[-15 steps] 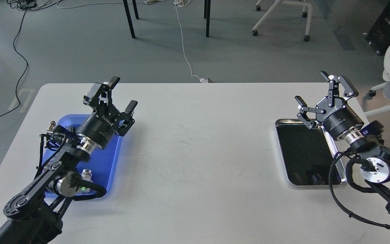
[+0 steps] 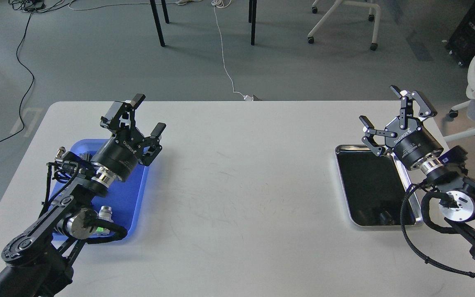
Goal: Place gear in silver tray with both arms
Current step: 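Reach the left gripper down into the blue tray toward a dark gear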
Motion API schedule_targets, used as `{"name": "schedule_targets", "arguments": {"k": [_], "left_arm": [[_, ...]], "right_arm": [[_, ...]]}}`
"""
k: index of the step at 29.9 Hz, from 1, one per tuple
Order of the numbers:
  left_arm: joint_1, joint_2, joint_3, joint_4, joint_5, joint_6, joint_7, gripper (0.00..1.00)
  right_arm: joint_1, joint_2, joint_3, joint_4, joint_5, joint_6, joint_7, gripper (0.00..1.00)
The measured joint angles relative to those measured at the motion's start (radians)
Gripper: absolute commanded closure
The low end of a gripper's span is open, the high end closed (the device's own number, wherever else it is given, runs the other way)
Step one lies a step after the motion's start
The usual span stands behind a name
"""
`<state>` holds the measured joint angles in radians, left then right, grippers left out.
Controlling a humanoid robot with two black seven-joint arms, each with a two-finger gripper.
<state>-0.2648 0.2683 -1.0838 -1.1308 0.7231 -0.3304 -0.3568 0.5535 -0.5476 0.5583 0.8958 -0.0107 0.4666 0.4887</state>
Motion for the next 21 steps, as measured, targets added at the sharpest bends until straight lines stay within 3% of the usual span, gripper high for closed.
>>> {"name": "schedule_targets", "arguments": {"k": [13, 16, 21], "left_arm": [[-0.008, 0.023, -0.002, 0.001, 0.000, -0.004, -0.008, 0.02], [-0.041, 0.178, 0.038, -0.051, 0.197, -0.117, -0.100, 0.02], [-0.084, 0.327, 0.074, -0.099, 0.521, -0.158, -0.130, 0.03]], "right_arm": [[0.003, 0.000, -0.002, 0.000, 0.000, 0.001, 0.000, 0.01], [0.006, 0.000, -0.002, 0.001, 0.000, 0.002, 0.000, 0.01], [0.008, 0.001, -0.003, 0.003, -0.002, 0.002, 0.000, 0.01]]}}
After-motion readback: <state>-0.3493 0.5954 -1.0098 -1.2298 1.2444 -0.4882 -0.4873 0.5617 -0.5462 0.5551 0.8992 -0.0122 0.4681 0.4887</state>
